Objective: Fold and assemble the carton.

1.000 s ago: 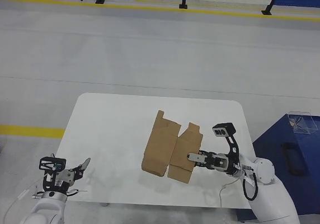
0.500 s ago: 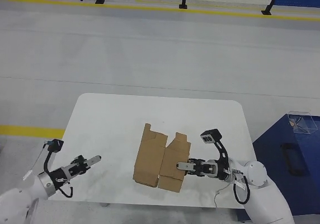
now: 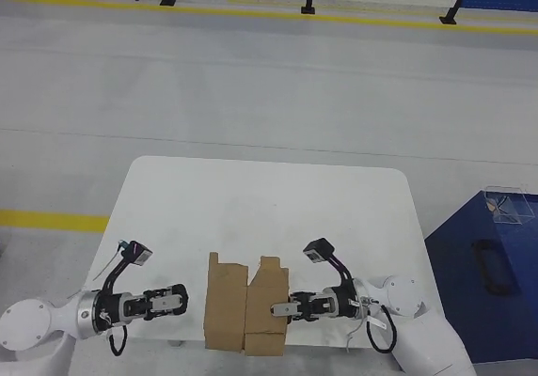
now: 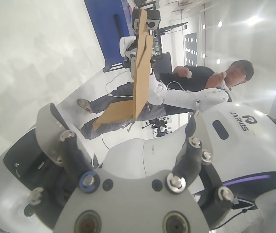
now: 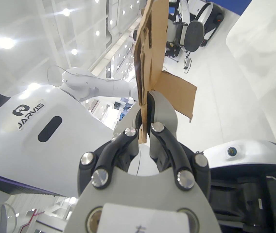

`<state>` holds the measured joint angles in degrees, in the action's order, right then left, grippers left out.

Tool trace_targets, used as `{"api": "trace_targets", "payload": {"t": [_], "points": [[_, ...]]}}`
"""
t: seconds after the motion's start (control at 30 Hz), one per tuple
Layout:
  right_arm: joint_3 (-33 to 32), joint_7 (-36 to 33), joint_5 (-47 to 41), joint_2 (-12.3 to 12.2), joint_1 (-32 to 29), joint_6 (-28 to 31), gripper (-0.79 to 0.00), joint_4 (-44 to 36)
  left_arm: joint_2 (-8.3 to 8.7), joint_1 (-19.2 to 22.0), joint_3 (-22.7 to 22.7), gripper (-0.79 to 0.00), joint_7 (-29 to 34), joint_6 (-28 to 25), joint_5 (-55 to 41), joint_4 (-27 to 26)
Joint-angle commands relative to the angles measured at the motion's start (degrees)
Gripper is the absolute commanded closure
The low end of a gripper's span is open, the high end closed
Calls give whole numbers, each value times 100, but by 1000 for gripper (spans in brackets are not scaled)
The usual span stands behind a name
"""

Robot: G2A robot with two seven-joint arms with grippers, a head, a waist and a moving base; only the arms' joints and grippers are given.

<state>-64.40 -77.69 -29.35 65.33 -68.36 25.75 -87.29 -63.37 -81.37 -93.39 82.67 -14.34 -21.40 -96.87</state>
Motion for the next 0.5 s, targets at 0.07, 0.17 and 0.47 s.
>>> {"api": "trace_targets", "payload": {"t": [0.07, 0.17, 0.47], "points": [[156, -53, 226, 3, 101, 32, 0, -43, 11, 24, 259, -727, -59, 47, 148, -62], [229, 7, 361, -5, 115, 91, 0, -93, 25, 7, 419, -372, -44, 45, 238, -177], [289, 199, 391, -33, 109, 284, 0, -108, 83, -117, 598, 0, 56, -10, 85, -382]]}}
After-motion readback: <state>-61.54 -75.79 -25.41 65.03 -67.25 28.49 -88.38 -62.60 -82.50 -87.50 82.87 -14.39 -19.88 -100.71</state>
